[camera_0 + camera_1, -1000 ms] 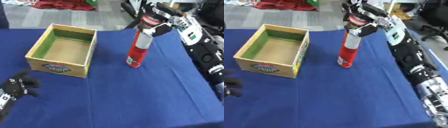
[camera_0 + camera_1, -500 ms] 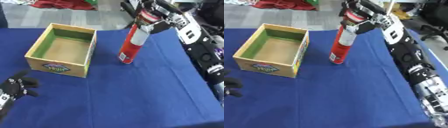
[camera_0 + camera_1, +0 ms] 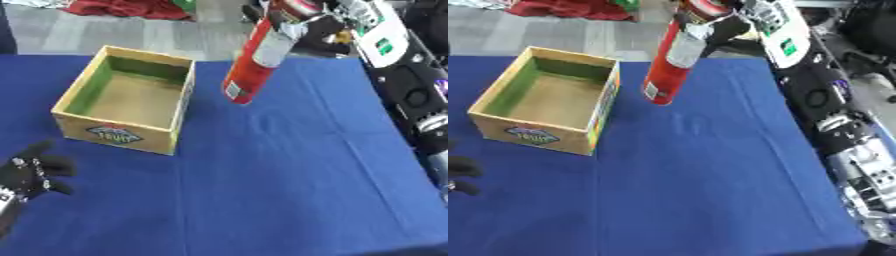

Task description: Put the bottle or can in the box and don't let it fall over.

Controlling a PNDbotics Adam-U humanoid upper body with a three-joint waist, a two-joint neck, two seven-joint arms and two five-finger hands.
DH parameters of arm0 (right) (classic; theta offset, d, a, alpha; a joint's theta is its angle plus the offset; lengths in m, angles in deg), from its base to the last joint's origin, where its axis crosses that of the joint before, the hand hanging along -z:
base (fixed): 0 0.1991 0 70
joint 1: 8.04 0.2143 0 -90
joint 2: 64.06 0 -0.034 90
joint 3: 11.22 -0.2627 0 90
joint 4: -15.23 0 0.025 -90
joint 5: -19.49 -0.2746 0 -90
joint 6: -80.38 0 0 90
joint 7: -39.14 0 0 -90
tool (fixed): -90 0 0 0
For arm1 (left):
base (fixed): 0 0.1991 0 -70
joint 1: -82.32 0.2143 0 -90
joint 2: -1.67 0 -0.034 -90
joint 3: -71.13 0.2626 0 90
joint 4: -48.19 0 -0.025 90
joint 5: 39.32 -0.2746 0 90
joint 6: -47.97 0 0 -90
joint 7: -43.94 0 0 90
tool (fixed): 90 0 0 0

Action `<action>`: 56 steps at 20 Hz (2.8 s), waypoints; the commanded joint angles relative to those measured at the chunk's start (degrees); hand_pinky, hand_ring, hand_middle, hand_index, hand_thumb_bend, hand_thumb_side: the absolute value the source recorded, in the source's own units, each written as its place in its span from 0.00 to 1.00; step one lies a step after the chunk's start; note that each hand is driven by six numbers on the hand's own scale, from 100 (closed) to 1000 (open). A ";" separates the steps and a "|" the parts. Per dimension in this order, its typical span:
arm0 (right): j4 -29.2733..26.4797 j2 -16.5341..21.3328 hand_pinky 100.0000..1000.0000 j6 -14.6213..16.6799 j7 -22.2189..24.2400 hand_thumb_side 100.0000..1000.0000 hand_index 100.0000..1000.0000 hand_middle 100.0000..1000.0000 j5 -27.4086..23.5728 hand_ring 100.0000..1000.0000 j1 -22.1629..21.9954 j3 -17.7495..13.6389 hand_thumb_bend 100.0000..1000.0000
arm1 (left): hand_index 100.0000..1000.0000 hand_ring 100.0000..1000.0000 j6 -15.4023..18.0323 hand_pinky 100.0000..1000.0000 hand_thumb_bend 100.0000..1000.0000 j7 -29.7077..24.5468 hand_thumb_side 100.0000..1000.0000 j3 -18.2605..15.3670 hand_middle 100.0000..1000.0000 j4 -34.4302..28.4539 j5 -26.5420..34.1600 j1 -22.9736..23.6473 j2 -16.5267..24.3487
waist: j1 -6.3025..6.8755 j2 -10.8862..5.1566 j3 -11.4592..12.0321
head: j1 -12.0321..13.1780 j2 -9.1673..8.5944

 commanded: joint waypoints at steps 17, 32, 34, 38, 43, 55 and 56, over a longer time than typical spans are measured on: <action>0.23 -4.60 0.29 0.90 3.32 0.12 0.53 0.42 -3.76 0.38 5.17 1.27 0.00 | 0.97 0.73 -1.49 0.60 0.00 -4.91 0.86 4.24 0.68 -0.04 3.73 -6.28 0.21 | -2.61 0.26 9.91 | -8.36 -1.49; -3.17 -3.70 0.90 0.90 3.55 0.12 0.92 0.86 -4.87 0.82 2.17 2.41 0.00 | 0.97 0.73 -1.35 0.59 0.00 -4.57 0.88 3.91 0.68 0.95 2.20 -5.48 -0.07 | -2.45 0.31 7.11 | -7.23 -1.57; -5.38 -1.01 0.92 0.90 3.85 0.10 0.94 0.89 -8.65 0.85 0.48 2.85 0.00 | 0.97 0.73 -1.27 0.59 0.00 -4.24 0.88 3.55 0.68 1.06 2.01 -4.92 -0.04 | -2.20 -0.03 5.83 | -6.00 -1.33; -15.09 6.51 0.91 0.59 4.08 0.16 0.93 0.90 -17.40 0.85 -8.54 2.46 0.00 | 0.97 0.72 -1.16 0.59 0.00 -2.91 0.88 2.17 0.68 1.19 1.61 -3.37 0.19 | -1.90 -0.63 2.08 | -1.98 -0.78; -31.22 9.31 0.87 -4.86 5.05 0.28 0.91 0.86 -30.19 0.81 -26.60 -4.69 0.00 | 0.97 0.72 -1.06 0.59 0.00 -1.78 0.89 1.34 0.68 1.16 0.47 -1.65 0.25 | -1.51 -0.71 -3.07 | 2.91 -0.18; -43.90 -12.78 0.73 -26.07 14.28 0.44 0.83 0.80 -44.00 0.73 -54.25 -17.18 0.00 | 0.97 0.72 -0.11 0.59 0.00 0.30 0.90 -0.32 0.68 0.29 -1.36 2.32 0.94 | 0.35 -1.59 -11.23 | 12.44 2.89; -44.09 -14.56 0.73 -27.19 15.44 0.44 0.83 0.80 -43.68 0.73 -55.01 -16.99 0.00 | 0.97 0.72 0.05 0.60 0.00 0.43 0.90 -0.37 0.68 0.25 -1.56 2.70 1.01 | 0.61 -1.78 -11.73 | 13.10 3.28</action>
